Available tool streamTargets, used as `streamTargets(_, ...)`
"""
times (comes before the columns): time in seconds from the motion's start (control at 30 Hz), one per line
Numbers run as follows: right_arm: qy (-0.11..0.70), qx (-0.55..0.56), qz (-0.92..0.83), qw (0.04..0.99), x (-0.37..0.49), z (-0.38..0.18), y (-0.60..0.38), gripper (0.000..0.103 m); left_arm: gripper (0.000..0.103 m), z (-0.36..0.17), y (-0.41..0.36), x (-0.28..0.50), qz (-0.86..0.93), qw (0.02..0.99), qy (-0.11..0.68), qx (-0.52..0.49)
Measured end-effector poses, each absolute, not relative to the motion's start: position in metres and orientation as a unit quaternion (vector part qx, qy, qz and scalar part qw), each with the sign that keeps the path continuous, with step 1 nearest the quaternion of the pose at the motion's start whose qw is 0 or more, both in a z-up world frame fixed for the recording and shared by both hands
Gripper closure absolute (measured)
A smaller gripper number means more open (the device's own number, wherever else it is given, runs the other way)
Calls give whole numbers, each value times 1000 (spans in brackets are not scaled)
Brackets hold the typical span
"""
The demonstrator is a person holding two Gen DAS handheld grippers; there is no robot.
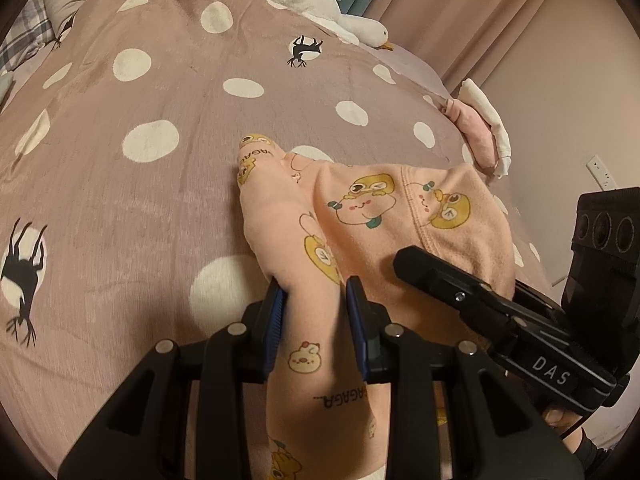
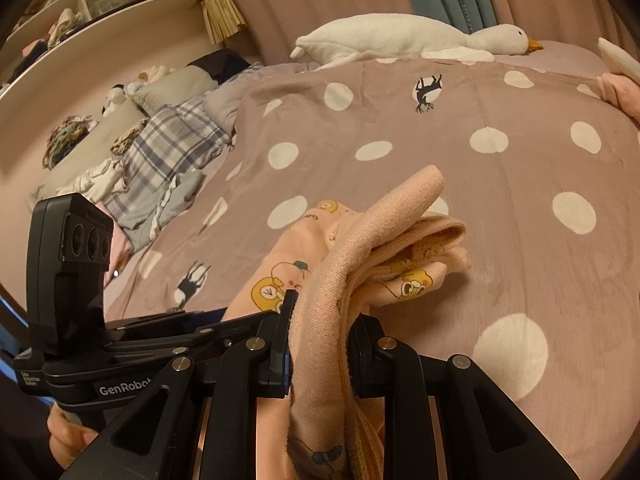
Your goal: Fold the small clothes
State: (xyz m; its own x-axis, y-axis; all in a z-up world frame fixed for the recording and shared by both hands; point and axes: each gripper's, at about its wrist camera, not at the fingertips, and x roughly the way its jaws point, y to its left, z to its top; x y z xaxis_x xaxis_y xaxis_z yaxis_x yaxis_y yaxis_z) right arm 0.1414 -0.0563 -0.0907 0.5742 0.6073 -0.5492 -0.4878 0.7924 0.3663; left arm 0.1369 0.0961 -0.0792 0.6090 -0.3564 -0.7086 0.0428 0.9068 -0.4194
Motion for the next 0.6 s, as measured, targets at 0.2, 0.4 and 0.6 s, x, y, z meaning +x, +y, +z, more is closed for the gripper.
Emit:
streamTargets(0.2, 339, 85, 309, 884, 152, -90, -55, 80, 74, -81, 98, 149, -112, 879, 427, -180)
streamTargets(0.4, 340, 85, 309, 884, 165, -92, -55, 80, 74, -83, 100, 161, -110, 880, 427, -177)
streamTargets(0.6, 340, 84, 307, 885, 174, -93, -56, 80, 74, -85, 99, 172, -109, 880, 429, -173)
